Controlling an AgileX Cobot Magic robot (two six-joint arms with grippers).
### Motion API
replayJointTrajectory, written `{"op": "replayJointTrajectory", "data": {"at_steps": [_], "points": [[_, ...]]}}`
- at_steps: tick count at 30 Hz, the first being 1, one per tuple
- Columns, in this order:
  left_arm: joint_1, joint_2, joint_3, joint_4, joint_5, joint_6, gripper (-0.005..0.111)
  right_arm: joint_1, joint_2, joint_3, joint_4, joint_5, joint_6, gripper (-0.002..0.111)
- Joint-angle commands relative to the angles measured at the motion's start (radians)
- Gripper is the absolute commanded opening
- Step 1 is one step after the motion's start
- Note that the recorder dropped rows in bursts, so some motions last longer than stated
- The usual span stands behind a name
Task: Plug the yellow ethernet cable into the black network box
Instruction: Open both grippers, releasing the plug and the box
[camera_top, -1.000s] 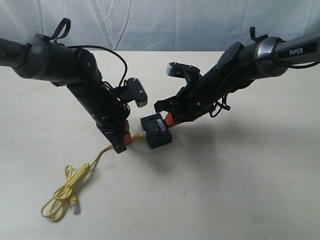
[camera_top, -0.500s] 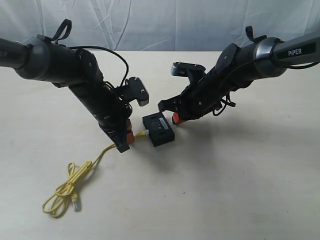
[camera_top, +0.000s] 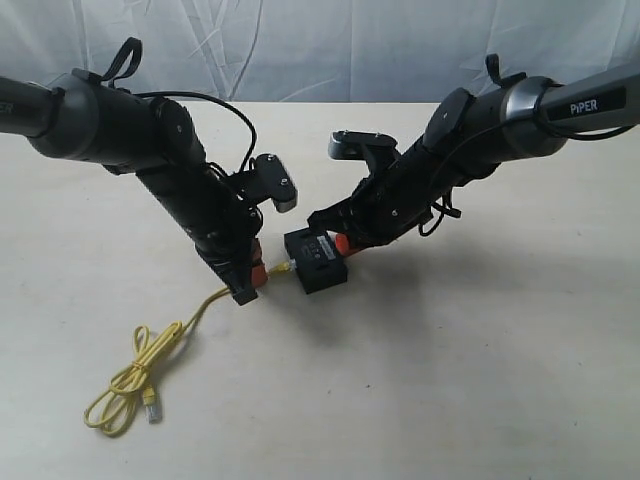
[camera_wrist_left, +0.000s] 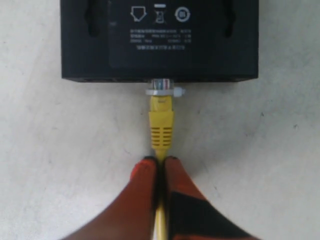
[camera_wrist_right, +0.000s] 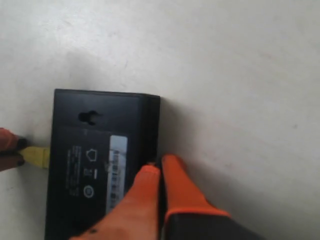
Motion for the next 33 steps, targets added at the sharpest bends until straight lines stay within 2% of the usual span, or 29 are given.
{"op": "replayJointTrajectory", "data": {"at_steps": [1,8,19,26,29,33], "points": [[-0.003,0.01,0.002,-0.015,-0.012,0.001,0.0,0.003,-0.001,-0.001,0.009,-0.025,0.02,-0.001],[-0.003,0.01,0.002,-0.015,-0.012,0.003,0.0,0.003,-0.001,-0.001,0.009,-0.037,0.027,-0.001],[-0.003,0.01,0.002,-0.013,-0.012,0.003,0.0,-0.085,-0.053,-0.001,0.003,0.014,0.066,-0.001],[-0.003,0.01,0.002,-0.013,-0.014,0.003,0.0,-0.087,-0.058,-0.001,-0.015,0.033,0.066,-0.001],[-0.003,0.008,0.002,-0.013,-0.014,0.003,0.006,-0.087,-0.058,-0.001,-0.015,0.033,0.066,-0.001],[-0.003,0.008,0.002,-0.013,-0.014,0.003,0.02,-0.087,-0.058,-0.001,-0.015,0.033,0.066,-0.001]]}}
